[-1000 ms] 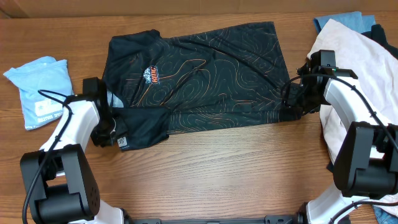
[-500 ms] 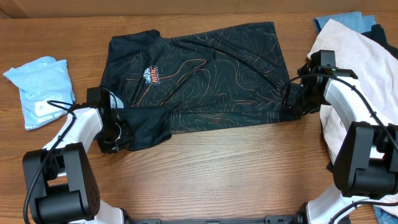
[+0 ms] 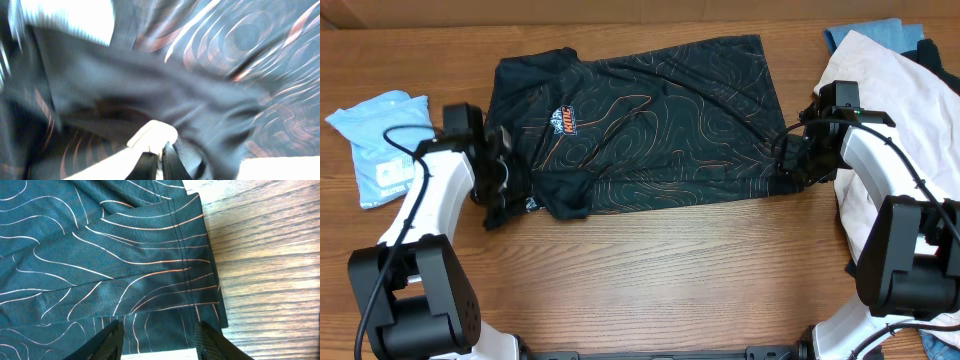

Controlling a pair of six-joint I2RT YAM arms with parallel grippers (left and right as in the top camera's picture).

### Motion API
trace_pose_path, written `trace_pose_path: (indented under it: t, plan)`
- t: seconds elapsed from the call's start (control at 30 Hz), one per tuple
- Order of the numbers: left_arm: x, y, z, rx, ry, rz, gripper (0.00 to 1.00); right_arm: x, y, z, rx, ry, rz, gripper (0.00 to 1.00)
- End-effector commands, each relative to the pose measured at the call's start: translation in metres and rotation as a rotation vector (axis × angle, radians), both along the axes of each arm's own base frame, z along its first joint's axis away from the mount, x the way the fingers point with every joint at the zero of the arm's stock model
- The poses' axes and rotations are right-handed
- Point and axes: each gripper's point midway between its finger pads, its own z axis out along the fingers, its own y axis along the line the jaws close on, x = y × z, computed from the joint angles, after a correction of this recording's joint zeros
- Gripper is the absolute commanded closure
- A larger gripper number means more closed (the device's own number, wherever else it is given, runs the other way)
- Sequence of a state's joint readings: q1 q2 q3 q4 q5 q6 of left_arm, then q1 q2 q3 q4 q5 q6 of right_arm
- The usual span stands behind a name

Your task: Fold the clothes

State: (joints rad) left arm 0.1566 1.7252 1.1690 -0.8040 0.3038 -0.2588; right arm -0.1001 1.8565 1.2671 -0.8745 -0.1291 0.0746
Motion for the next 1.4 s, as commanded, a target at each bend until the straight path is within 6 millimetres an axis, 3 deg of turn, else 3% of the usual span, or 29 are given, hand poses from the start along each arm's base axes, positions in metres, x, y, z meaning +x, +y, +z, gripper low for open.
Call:
trace_pose_path:
  t: [0.0, 0.13, 0.47, 0.5, 0.53, 0.57, 0.6, 0.67, 0.9, 1.1, 1.2, 1.37]
  plan:
    - [0.033, -0.005, 0.026, -0.046, -0.108, 0.029, 0.96, 0.001, -0.001, -0.001, -0.009, -0.005, 0.0, 0.5]
    - [0.052, -0.004, 0.04, -0.06, -0.174, 0.063, 0.96, 0.001, -0.001, -0.001, -0.009, -0.005, 0.0, 0.5]
    - [0.071, 0.017, 0.043, 0.038, -0.24, 0.144, 0.92, 0.002, -0.004, -0.001, -0.024, -0.006, -0.003, 0.51]
    - [0.073, 0.017, 0.044, 0.038, -0.25, 0.144, 0.89, 0.002, -0.004, -0.001, -0.024, -0.006, -0.003, 0.5]
    - [0.074, 0.017, 0.045, 0.034, -0.255, 0.144, 0.76, 0.001, -0.004, -0.001, -0.024, -0.006, -0.003, 0.5]
    - [0.073, 0.016, 0.045, 0.027, -0.253, 0.147, 0.5, 0.001, -0.004, -0.001, -0.024, -0.006, -0.003, 0.5]
    - [0.071, 0.014, 0.044, 0.02, -0.242, 0.146, 0.41, 0.002, -0.004, -0.001, -0.024, -0.006, -0.003, 0.5]
    - [0.057, 0.011, 0.037, 0.011, -0.176, 0.146, 0.35, 0.002, -0.004, -0.001, -0.024, -0.006, -0.003, 0.51]
    - [-0.003, 0.005, 0.009, 0.019, 0.068, 0.102, 0.39, 0.003, -0.004, -0.001, -0.024, -0.01, -0.003, 0.51]
    - [-0.028, 0.017, -0.029, 0.108, 0.126, 0.098, 0.41, 0.006, -0.005, -0.001, -0.03, -0.022, -0.004, 0.5]
    - [-0.039, 0.018, -0.048, 0.123, 0.134, 0.1, 0.39, 0.003, -0.01, -0.002, -0.057, -0.007, -0.017, 0.42]
    - [-0.051, 0.022, -0.069, 0.157, 0.135, 0.106, 0.39, 0.0, -0.016, -0.003, -0.086, 0.007, -0.043, 0.39]
